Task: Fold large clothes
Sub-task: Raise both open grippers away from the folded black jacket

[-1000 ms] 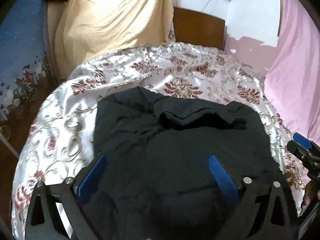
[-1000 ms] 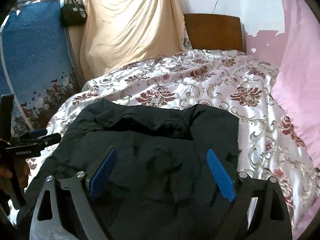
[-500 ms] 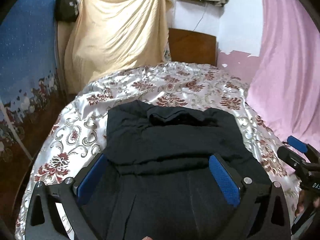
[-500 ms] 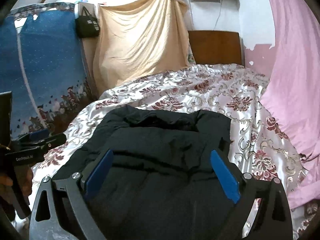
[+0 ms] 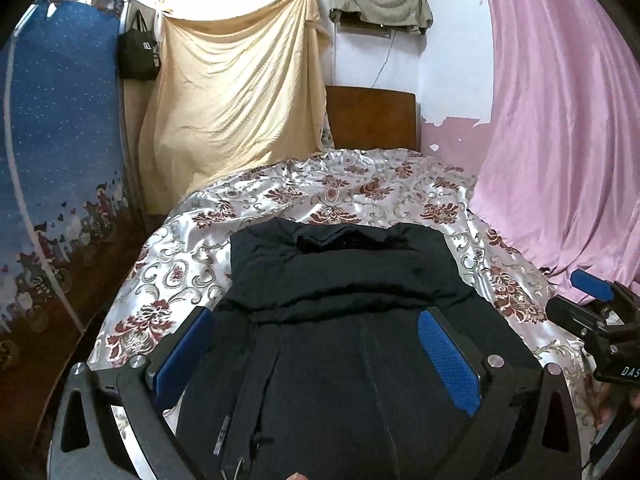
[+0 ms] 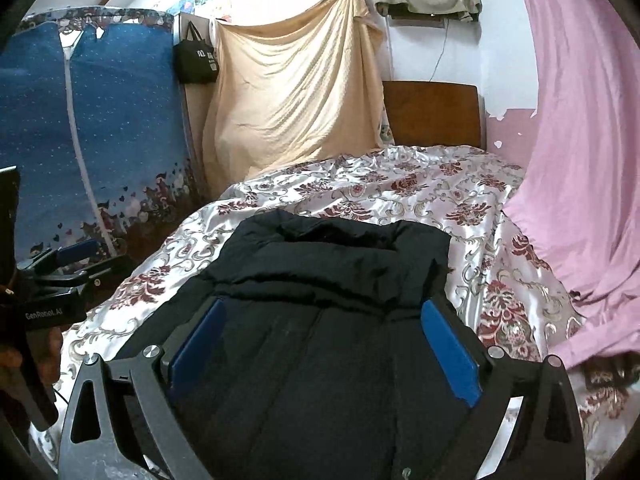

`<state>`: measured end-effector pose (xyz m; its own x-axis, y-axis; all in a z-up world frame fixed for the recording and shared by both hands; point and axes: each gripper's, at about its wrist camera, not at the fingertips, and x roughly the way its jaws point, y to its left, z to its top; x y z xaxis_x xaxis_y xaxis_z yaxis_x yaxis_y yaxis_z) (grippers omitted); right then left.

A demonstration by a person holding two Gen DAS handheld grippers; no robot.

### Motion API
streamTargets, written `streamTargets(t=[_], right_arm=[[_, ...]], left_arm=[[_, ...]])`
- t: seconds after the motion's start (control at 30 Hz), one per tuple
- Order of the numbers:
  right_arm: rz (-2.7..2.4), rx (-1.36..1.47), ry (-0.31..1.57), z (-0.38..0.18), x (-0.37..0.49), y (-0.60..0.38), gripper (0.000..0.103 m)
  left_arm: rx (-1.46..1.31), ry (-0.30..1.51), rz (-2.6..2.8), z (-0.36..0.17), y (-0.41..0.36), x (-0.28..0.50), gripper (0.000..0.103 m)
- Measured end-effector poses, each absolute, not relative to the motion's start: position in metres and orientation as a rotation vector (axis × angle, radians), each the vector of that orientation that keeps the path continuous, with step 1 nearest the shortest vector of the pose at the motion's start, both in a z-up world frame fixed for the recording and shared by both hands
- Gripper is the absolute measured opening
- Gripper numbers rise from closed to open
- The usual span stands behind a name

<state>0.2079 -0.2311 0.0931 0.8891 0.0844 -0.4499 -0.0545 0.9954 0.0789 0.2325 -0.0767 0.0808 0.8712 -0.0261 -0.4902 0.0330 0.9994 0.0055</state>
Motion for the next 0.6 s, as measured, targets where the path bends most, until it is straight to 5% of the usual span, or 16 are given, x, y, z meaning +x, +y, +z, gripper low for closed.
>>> streamTargets(t=[0.6], right_arm=[[0.01, 0.054, 0.414, 0.083, 0.128, -0.221, 0.099]], left_arm=[[0.064, 0.489, 0.005, 0.062, -0.069, 0.175, 0.103]])
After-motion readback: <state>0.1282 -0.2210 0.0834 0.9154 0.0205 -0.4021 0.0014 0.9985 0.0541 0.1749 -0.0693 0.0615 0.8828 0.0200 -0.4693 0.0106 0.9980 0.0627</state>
